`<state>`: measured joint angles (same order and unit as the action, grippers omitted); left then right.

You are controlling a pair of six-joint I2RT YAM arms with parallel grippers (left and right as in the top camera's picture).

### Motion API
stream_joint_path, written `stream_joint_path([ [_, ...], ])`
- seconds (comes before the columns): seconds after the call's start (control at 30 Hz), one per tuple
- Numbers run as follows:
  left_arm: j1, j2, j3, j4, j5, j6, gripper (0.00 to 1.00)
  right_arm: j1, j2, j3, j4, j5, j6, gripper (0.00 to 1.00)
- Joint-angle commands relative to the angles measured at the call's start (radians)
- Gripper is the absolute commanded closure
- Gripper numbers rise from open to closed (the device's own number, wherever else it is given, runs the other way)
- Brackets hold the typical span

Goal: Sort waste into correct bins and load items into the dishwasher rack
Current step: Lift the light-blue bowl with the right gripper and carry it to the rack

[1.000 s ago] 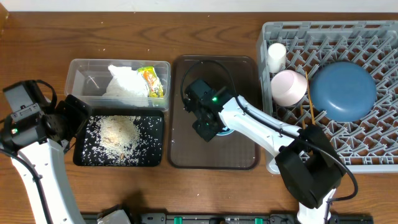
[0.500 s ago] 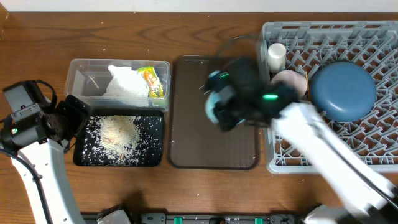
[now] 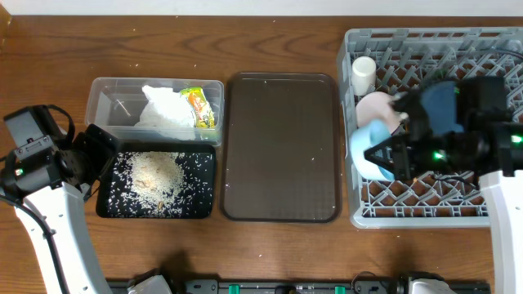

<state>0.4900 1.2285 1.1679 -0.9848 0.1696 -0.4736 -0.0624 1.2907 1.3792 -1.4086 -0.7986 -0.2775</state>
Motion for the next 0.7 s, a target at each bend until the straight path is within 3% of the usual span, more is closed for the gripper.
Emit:
stream_joint_path([
  [0.0,0.004,0.000,0.018,-0.002,-0.006,0.005,0.08,-0.085,-0.010,-0.085,0.010,-0.245,-0.132,0.99],
  [0.33,0.004,0.000,0.018,-0.002,-0.006,0.005,0.09,-0.294,-0.010,-0.413,0.250,-0.476,-0.142,0.99],
  [0.67,0.004,0.000,0.018,-0.002,-0.006,0.005,0.08,-0.369,-0.008,-0.528,0.380,-0.713,-0.143,0.99],
])
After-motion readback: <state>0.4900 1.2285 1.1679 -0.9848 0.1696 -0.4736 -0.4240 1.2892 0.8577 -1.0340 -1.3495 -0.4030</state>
